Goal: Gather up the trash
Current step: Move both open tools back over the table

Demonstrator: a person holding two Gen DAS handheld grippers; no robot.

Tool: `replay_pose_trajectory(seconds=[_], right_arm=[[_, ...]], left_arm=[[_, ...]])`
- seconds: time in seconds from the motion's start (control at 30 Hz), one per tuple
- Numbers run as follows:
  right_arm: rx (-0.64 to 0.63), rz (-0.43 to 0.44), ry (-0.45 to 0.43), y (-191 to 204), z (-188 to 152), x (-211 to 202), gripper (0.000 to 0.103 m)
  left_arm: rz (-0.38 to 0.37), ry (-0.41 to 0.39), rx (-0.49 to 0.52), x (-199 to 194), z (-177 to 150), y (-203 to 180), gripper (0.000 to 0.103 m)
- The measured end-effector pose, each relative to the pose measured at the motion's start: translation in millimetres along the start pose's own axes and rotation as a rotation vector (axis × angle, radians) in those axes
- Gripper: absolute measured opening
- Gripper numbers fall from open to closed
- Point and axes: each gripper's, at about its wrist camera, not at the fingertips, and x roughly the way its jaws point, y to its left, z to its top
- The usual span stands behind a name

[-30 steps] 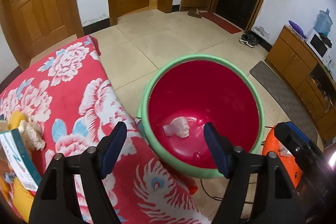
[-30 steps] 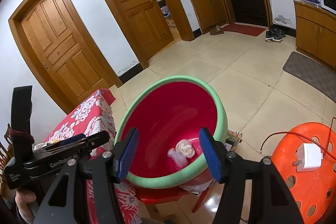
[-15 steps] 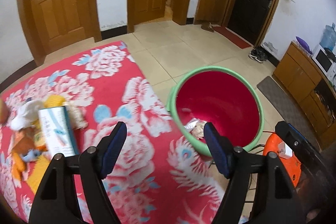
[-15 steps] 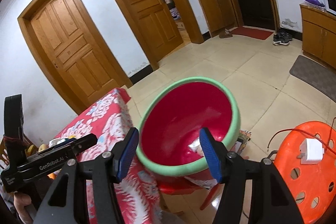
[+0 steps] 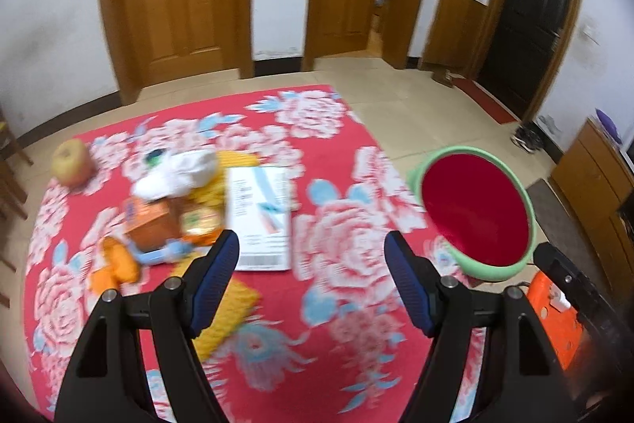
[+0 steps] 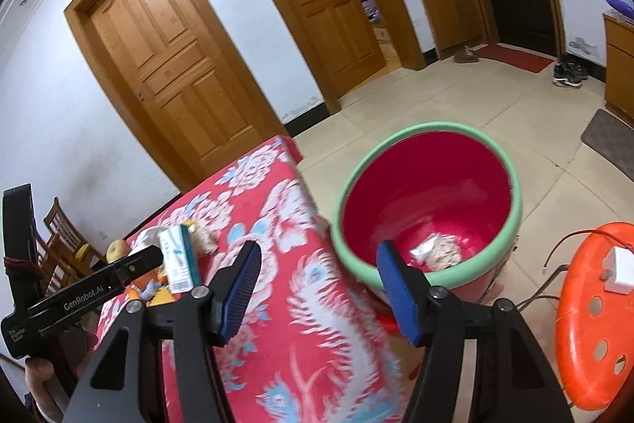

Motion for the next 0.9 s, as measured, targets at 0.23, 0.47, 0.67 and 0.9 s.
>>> replay_pose_trajectory(seconds=[0.23,0.47,0.67,0.9], right_arm=[[-0.044,0.041,0.041,35.4,-9.7,11.4,0.065],[-0.082,0.062,0.082,65.9,-18.8,28.2,0.065],[-0.117,0.073,0.123,86.7,-23.0,44.6,0.065],[-0.151,0.082,0.167,109.6,-28.4,67.3,0.065]], left_arm=[[0.089,-0.007,-0.067,-11.0,-9.7,54.3,0.075],[0.170,0.006,-0.116,-8.7,-18.0,103.3,0.075],[0.246,0.046,-0.134,8.1,-23.8,140.8,0.075],[0.266,0.098,-0.185,32.9,-31.9,175.1,0.075]])
